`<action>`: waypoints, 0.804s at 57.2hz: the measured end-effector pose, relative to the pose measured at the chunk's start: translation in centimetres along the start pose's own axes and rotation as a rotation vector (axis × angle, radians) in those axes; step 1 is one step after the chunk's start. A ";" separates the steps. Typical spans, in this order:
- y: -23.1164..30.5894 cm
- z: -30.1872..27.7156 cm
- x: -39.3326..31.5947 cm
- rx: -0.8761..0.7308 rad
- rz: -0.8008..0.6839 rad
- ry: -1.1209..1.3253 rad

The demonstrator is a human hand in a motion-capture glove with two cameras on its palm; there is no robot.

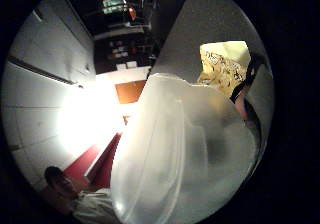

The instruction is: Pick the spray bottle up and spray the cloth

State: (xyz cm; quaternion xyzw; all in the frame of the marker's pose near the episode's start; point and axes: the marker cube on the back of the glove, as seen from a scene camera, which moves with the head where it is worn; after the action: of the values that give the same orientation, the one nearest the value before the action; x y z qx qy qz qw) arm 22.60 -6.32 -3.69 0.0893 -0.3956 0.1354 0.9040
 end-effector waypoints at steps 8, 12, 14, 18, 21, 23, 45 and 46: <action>-0.5 0.0 -2.8 0.013 0.001 0.235; 0.2 -0.3 -4.2 -0.030 0.007 0.339; 0.6 -0.3 -5.1 -0.041 0.008 0.371; 1.3 -0.7 -6.4 -0.044 0.005 0.480; 1.9 -1.3 -7.4 -0.038 -0.003 0.574; 2.3 -1.1 -8.3 -0.029 -0.013 0.625; 4.3 -0.3 -11.6 -0.202 0.097 1.238; 4.3 0.2 -11.7 -0.213 0.099 1.238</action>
State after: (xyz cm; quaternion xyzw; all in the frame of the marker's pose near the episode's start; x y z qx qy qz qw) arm 13.55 -4.36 -11.97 -0.1146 0.1860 0.1636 0.9620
